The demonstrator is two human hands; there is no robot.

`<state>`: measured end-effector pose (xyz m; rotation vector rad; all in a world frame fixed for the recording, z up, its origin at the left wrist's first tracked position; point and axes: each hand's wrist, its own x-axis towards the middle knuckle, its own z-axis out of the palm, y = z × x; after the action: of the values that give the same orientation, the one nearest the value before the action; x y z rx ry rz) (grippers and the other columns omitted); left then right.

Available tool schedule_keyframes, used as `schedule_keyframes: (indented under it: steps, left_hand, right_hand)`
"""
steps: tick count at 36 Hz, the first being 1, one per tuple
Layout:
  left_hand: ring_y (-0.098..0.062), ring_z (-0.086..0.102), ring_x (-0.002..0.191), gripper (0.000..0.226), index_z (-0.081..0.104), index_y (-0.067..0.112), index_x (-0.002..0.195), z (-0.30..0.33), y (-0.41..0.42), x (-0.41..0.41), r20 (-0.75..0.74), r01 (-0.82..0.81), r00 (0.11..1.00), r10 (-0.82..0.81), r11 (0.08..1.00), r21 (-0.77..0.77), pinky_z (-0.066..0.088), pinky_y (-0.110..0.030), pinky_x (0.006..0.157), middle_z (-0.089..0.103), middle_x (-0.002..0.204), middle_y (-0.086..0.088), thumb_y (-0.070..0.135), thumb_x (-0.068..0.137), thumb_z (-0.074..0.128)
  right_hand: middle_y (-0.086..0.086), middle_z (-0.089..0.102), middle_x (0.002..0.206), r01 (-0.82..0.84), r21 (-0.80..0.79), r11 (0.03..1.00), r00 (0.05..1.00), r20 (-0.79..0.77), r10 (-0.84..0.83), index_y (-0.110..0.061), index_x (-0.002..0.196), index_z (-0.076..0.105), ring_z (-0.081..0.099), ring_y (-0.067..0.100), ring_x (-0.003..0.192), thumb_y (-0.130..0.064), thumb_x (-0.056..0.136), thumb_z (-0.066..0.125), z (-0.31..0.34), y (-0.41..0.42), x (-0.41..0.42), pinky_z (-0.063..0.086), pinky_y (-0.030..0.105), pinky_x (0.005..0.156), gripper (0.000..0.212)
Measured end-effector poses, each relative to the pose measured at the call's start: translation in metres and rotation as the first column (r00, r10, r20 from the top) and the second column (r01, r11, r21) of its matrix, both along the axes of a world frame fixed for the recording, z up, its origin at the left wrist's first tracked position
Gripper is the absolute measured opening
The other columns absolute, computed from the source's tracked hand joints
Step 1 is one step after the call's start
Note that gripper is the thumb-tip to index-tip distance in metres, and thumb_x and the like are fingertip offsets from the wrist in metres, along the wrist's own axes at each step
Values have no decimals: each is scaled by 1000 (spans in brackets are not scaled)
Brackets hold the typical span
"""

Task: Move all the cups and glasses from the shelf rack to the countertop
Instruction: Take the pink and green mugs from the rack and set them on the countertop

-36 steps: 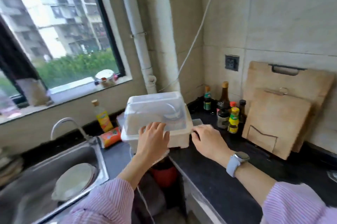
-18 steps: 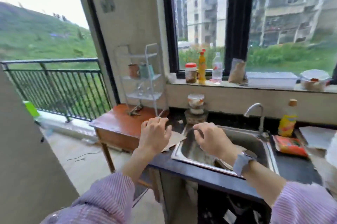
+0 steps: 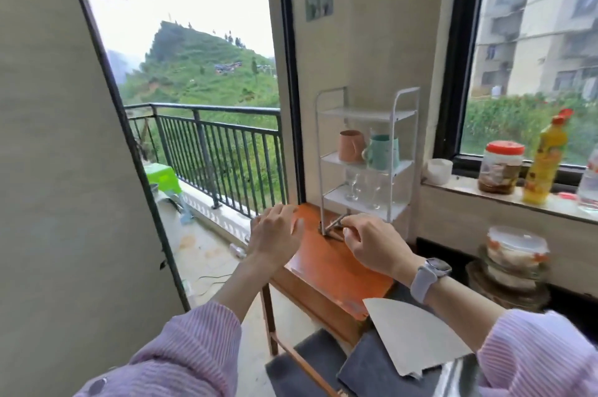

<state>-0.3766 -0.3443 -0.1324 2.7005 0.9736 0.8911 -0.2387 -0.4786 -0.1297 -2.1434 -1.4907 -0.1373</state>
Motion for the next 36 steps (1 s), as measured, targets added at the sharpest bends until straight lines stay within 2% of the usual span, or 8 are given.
schedule_keyframes:
  steps: [5,12,15,19,24,29,33,36]
  left_hand:
    - [-24,55,110,32,56,13,119,10,65,52,65,33,997,-31,999,-30,36,-41,98,61,120,-6,28,93,43]
    - [-28,54,111,31,55,7,119,4,133,120,130,145,983,-129,983,-114,45,-42,94,60,119,-12,19,93,46]
    - [-28,54,110,29,56,7,118,-2,166,155,147,206,972,-185,967,-149,45,-35,90,60,118,-12,17,93,46]
    - [-24,55,109,30,56,9,119,-9,206,207,214,297,945,-247,922,-247,33,-16,84,59,120,-9,19,92,48]
    - [-14,56,102,29,56,11,118,-12,246,277,297,446,889,-350,811,-379,30,-8,78,62,115,-7,19,91,52]
    - [-6,55,91,33,52,8,123,-7,271,332,401,609,791,-463,663,-435,35,5,65,60,112,-3,16,91,54]
    - [-7,55,88,20,57,10,111,-8,276,365,463,682,731,-501,512,-522,40,-3,62,61,107,-4,15,92,51]
    - [-1,54,80,11,58,23,92,-14,274,382,507,726,686,-522,444,-525,39,-7,63,61,89,8,16,92,50]
  right_hand:
    - [13,68,101,-13,45,999,999,-29,15,-6,99,63,60,28,94,-17,93,41,10,72,54,48,38,83,25]
    - [15,61,122,57,56,997,994,-99,-51,-4,119,56,55,27,112,-16,93,41,-2,143,113,43,35,97,32]
    - [15,56,129,133,78,988,982,-148,-120,-5,128,48,50,27,121,-18,93,43,-5,167,139,38,34,102,38]
    - [16,47,138,238,87,967,956,-198,-217,-5,135,39,41,27,130,-21,92,46,-9,198,175,32,37,108,46]
    - [16,45,139,438,141,888,857,-363,-365,-4,136,37,39,28,130,-15,92,47,-7,236,216,28,30,106,46]
    - [13,55,127,629,193,753,710,-536,-456,-7,129,45,52,26,115,-17,93,49,-3,270,245,32,17,87,38]
    - [9,62,115,718,290,633,608,-704,-367,-9,122,46,57,18,98,-18,91,52,-2,283,255,41,27,84,33]
    - [6,68,90,759,271,592,555,-746,-369,-4,107,56,62,24,89,-20,91,53,0,288,262,50,39,84,23]
